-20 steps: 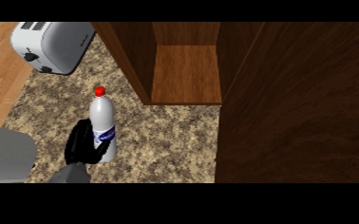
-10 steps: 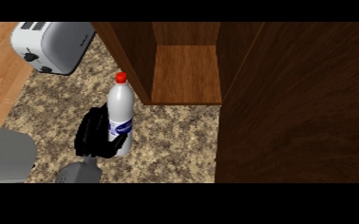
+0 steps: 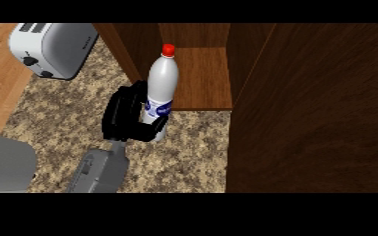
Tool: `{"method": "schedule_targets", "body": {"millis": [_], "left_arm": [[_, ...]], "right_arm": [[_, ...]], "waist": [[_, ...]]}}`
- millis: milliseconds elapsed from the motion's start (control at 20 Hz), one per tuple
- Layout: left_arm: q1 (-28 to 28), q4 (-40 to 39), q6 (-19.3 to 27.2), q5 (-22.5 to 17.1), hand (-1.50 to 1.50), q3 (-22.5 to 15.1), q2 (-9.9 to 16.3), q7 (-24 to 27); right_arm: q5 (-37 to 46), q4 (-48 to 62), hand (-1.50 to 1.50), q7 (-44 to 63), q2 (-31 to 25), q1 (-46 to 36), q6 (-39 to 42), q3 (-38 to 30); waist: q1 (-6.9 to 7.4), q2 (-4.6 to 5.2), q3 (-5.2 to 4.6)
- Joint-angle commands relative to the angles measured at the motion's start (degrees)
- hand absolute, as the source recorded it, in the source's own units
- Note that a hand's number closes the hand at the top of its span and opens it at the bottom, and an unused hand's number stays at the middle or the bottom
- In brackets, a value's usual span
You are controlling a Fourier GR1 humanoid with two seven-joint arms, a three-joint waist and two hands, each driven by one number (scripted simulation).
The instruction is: Pick up the bottled water, place it into the cabinet and close the cabinet
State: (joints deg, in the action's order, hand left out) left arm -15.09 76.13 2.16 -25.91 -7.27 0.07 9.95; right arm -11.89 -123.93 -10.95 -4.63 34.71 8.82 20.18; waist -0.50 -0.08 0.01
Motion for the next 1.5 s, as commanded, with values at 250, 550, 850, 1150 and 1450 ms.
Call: {"method": "schedule_targets", "body": {"millis": [250,550,850,1150,1450], "left_arm": [[-13.7,-6.7,16.7,1.2,1.50,-9.4,-0.1,2.5],[-23.8,-14.9,18.6,4.2,1.50,-6.4,-0.1,-0.2],[-28.8,-16.3,27.1,8.9,1.50,-8.1,-0.1,-3.6],[-35.9,-30.3,27.8,8.8,1.50,-4.1,0.0,0.4],[-43.4,-45.5,28.2,12.8,1.50,-2.2,0.2,5.4]], "right_arm": [[-1.4,2.6,-1.50,-2.8,-1.4,-0.4,1.3,-1.7],[-3.7,4.8,-1.50,-0.7,-1.3,-4.1,1.1,-3.7],[-1.9,2.5,-1.50,-1.2,-0.3,-2.7,0.4,-0.5],[-4.7,3.4,-1.50,0.4,-1.3,-4.3,1.2,-2.7],[-5.7,3.6,-1.50,1.6,-1.4,-5.7,0.6,-3.9]], "waist": [[-0.60,0.12,0.01],[-0.89,0.36,0.01],[-1.93,0.40,0.04],[-2.40,0.83,-0.01],[-2.19,1.03,0.00]]}}
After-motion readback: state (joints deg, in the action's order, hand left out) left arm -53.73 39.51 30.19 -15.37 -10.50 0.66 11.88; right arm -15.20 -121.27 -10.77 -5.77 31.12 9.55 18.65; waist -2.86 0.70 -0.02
